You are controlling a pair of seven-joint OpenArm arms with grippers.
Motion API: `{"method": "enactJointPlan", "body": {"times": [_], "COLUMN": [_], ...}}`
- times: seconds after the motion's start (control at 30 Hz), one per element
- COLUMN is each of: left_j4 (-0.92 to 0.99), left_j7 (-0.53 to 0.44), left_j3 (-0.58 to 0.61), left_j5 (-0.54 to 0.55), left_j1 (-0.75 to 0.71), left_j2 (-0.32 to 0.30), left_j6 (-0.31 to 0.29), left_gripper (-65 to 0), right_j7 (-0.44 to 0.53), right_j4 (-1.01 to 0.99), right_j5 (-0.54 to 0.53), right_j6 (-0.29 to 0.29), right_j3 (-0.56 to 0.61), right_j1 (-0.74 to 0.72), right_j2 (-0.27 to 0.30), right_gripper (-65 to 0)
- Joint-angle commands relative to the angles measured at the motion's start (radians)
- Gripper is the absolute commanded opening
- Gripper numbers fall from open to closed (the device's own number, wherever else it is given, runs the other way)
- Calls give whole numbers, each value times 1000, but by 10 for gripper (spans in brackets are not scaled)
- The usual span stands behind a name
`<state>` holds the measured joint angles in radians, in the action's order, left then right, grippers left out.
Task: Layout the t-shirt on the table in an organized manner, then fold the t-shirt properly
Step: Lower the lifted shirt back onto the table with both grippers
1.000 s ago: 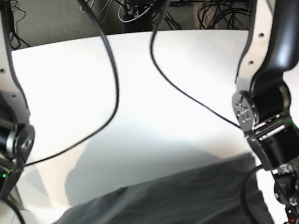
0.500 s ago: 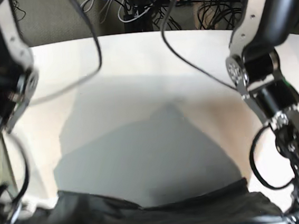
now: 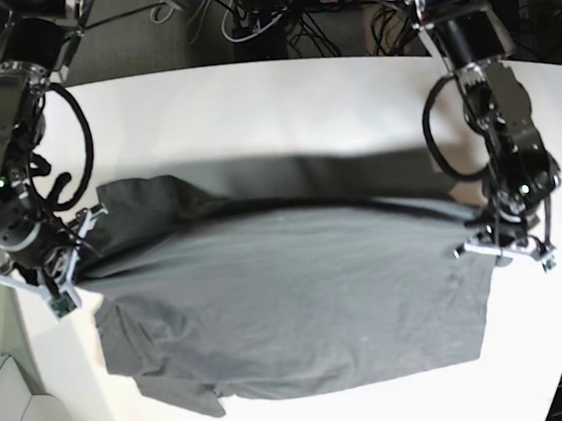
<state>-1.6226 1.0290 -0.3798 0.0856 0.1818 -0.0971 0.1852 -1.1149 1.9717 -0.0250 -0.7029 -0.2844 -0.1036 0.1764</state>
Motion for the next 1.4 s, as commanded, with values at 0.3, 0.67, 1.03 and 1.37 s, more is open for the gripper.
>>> {"method": "enactJointPlan", "body": {"times": [0.3,0.67,1.03,1.37], "left_j4": [155,252,253,164], "left_j7": [-39,-86,-36,46], "left_j3": [-5,0,60,115], "left_j5": [-7,-4,-5,0], "left_j1": [-69,-90,-113,-152], "left_j2": [-114,-105,-115,-129], "left_j6": [1,1,1,1], "left_gripper": [-646,-645,-440,-179], "right_j7": [23,23,15,15], "right_j4": [8,-53,-53,2], "right_j5": [4,6,9,6], "right_j6": [5,5,5,5], "right_j3": [-16,-16,29,23], "right_j1": [32,92,146,170], "right_j2": [5,-21,-15,-1], "right_gripper": [-650,-650,-586,-288]}}
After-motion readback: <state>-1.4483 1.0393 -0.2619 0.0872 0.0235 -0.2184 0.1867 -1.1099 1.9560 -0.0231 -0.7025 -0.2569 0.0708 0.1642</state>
